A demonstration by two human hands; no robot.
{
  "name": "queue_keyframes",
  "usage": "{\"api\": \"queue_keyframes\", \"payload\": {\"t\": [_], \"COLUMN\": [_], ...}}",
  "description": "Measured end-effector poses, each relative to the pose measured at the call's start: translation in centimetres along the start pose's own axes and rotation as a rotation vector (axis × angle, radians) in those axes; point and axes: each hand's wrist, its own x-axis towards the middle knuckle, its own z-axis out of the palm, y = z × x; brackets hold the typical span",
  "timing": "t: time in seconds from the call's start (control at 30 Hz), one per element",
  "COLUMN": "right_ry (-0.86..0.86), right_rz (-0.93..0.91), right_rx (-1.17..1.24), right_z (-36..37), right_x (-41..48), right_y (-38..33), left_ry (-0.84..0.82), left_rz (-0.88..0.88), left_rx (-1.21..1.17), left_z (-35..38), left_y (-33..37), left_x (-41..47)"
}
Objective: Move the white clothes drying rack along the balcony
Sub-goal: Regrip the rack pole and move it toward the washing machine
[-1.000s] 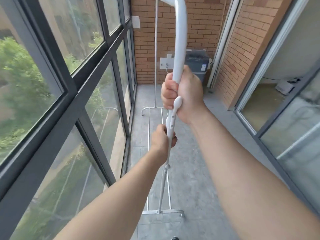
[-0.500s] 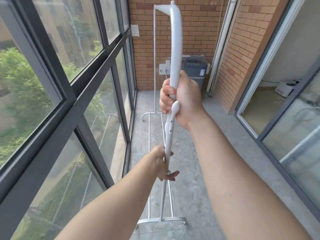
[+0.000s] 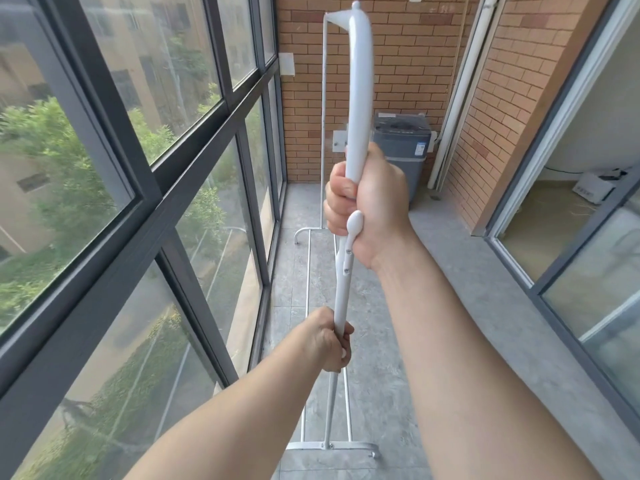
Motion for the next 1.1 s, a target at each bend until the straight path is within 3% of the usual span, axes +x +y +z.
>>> {"api": "queue_keyframes", "payload": {"t": [0.23, 0.6, 1.1], "right_ry": [0.010, 0.024, -0.014], "right_rz": [0.012, 0.003, 0.001], "right_rx": [-0.012, -0.015, 0.014], "right_z": [-0.5, -1.3, -4.0], "right_x": [0.3, 2.2, 9.0], "right_y": [-1.3, -2.0, -3.0], "left_ry": [-0.020, 0.092, 0.077], "left_rz": [-0.017, -0.011, 0.014], "left_rx": [-0.002, 0.013, -0.035], "left_z": [1.4, 3.9, 7.6], "left_y": [-0.1, 1.5, 7.6], "left_x": [0.0, -0.4, 2.1]}}
